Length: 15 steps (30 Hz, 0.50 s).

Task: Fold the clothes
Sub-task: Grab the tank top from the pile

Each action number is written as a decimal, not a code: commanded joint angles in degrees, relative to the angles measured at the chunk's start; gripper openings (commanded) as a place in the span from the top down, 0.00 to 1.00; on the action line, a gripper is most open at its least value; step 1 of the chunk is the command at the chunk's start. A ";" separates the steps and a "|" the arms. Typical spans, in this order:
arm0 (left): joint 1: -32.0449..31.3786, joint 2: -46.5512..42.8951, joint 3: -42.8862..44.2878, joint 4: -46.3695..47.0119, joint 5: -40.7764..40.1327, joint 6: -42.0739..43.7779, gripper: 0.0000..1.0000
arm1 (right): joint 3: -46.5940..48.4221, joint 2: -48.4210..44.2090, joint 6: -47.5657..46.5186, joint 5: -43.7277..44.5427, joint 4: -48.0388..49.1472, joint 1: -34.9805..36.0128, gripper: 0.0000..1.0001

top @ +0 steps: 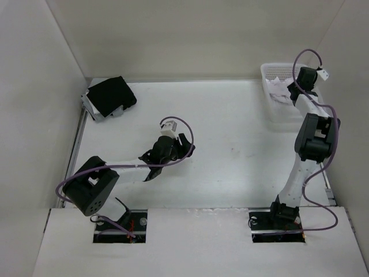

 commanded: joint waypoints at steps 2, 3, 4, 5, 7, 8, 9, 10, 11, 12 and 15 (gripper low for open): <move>2.01 -0.03 -1.35 6.52 1.25 -0.62 0.48 | 25.34 18.89 -1.55 0.42 -9.13 -3.81 0.48; 2.36 0.06 -1.52 6.88 1.69 -0.80 0.48 | 28.18 21.02 -1.03 0.60 -10.99 -4.34 0.45; 2.63 0.15 -1.61 7.14 1.96 -0.97 0.48 | 29.94 22.35 -0.50 0.34 -12.31 -4.60 0.43; 3.15 0.32 -1.87 7.84 2.48 -1.50 0.48 | 33.36 24.88 0.81 0.08 -15.28 -5.04 0.41; 4.12 0.59 -2.23 8.90 3.19 -2.29 0.48 | 36.37 27.36 2.14 0.08 -17.67 -5.66 0.39; 5.08 0.67 -2.58 9.51 3.88 -3.07 0.48 | 36.90 28.41 3.27 -0.27 -18.21 -6.01 0.39; 5.53 0.76 -2.84 9.86 4.24 -3.52 0.48 | 36.91 28.60 3.37 -0.27 -18.21 -6.10 0.39; 6.14 0.94 -3.10 10.65 4.59 -4.13 0.48 | 38.99 30.25 3.55 -0.88 -19.00 -6.36 0.43; 6.49 1.11 -3.37 11.09 4.77 -4.49 0.48 | 40.06 30.71 3.46 -0.98 -19.61 -6.37 0.45; 6.84 1.38 -3.54 11.71 5.03 -4.92 0.48 | 41.90 31.75 3.29 -1.41 -20.66 -6.37 0.46; 7.46 1.90 -3.72 12.41 6.17 -5.63 0.48 | 45.60 34.05 3.89 -4.04 -23.30 -6.28 0.86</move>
